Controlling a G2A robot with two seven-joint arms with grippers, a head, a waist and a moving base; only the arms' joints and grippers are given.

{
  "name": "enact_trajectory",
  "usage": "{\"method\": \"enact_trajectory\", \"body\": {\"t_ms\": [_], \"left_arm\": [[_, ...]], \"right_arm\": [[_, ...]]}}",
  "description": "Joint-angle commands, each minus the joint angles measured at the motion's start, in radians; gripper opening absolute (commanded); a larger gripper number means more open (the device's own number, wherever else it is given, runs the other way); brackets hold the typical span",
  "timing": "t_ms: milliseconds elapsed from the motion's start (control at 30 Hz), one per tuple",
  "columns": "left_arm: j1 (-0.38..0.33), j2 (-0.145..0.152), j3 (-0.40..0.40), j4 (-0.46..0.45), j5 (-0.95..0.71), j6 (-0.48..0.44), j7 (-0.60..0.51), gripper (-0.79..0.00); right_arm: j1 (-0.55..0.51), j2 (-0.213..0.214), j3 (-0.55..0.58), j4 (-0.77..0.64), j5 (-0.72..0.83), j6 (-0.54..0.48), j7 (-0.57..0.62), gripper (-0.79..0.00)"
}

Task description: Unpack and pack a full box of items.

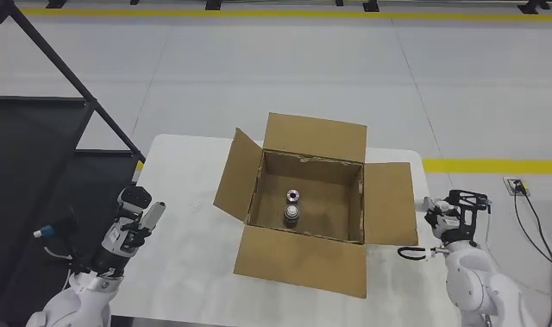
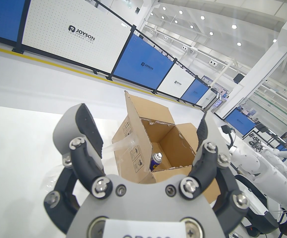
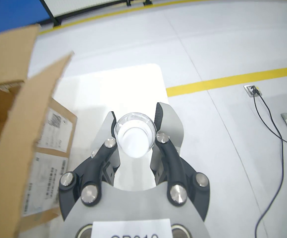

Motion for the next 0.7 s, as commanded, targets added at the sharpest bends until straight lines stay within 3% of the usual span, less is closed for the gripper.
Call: {"method": "enact_trajectory", "body": {"t_ms": [0, 367, 400, 433, 467, 500, 600, 667], "left_arm": [[0.0, 0.0, 0.0, 0.0, 0.0, 0.0, 0.0, 0.0], [0.0, 0.0, 0.0, 0.0, 0.0, 0.0, 0.0, 0.0], [0.0, 0.0, 0.0, 0.0, 0.0, 0.0, 0.0, 0.0], [0.0, 0.0, 0.0, 0.0, 0.0, 0.0, 0.0, 0.0], [0.0, 0.0, 0.0, 0.0, 0.0, 0.0, 0.0, 0.0], [0.0, 0.0, 0.0, 0.0, 0.0, 0.0, 0.0, 0.0], [0.0, 0.0, 0.0, 0.0, 0.0, 0.0, 0.0, 0.0], [0.0, 0.0, 0.0, 0.0, 0.0, 0.0, 0.0, 0.0]], "right_arm": [[0.027, 0.001, -0.013, 0.055, -0.019, -0.003, 0.034, -0.785], [0.063, 0.004, -0.038, 0.146, -0.05, -0.071, 0.066, -0.785], [0.064, 0.004, -0.039, 0.149, -0.047, -0.076, 0.067, -0.653], [0.065, 0.004, -0.039, 0.151, -0.046, -0.079, 0.071, -0.422], [0.066, 0.004, -0.04, 0.152, -0.046, -0.084, 0.073, -0.308], [0.066, 0.004, -0.04, 0.154, -0.044, -0.089, 0.073, -0.292], [0.068, 0.005, -0.04, 0.156, -0.041, -0.094, 0.071, -0.028], [0.063, 0.004, -0.034, 0.143, -0.031, -0.084, 0.04, 0.0]]}}
